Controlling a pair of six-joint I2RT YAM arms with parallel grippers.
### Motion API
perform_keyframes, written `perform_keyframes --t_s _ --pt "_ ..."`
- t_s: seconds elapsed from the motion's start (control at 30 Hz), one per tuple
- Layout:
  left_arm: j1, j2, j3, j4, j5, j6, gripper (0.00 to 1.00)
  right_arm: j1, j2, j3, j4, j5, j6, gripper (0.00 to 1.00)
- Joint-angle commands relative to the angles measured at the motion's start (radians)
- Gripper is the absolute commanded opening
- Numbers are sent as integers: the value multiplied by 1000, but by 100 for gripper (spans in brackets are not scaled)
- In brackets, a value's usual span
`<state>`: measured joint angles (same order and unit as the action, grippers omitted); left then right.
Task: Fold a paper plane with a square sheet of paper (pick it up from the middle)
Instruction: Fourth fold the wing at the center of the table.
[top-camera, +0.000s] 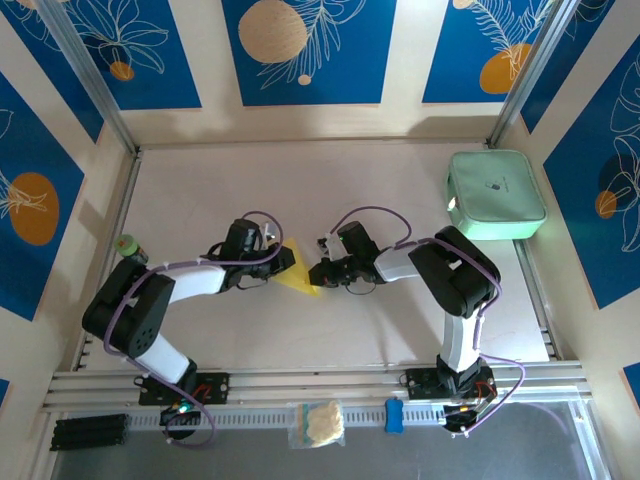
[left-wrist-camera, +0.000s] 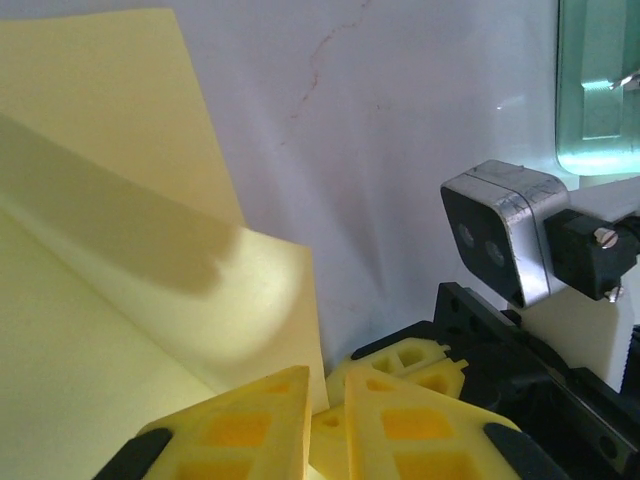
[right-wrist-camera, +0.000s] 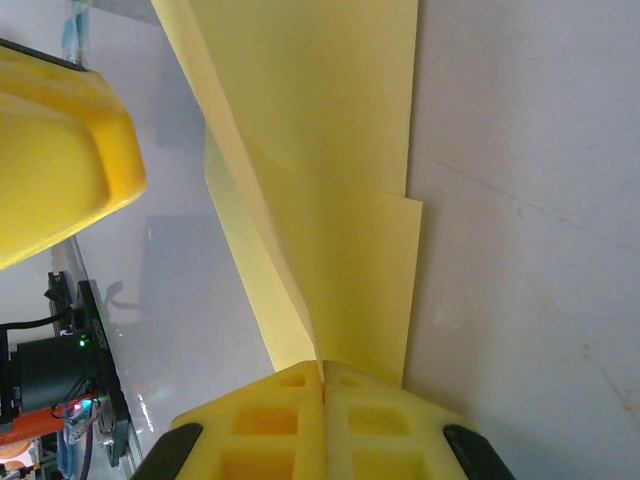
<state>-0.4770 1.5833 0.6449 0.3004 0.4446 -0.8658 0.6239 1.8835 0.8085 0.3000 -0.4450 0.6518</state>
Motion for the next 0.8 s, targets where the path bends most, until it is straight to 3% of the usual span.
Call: perform_keyframes --t_s 0.0,0.5,0.77 --pt "8 34 -12 76 41 -6 15 -8 18 -17 6 -31 22 0" --pt "7 135 3 138 72 -39 12 -7 23 -10 -16 -18 13 0" --pt "6 164 17 148 72 -48 12 -4 24 -9 -45 4 5 6"
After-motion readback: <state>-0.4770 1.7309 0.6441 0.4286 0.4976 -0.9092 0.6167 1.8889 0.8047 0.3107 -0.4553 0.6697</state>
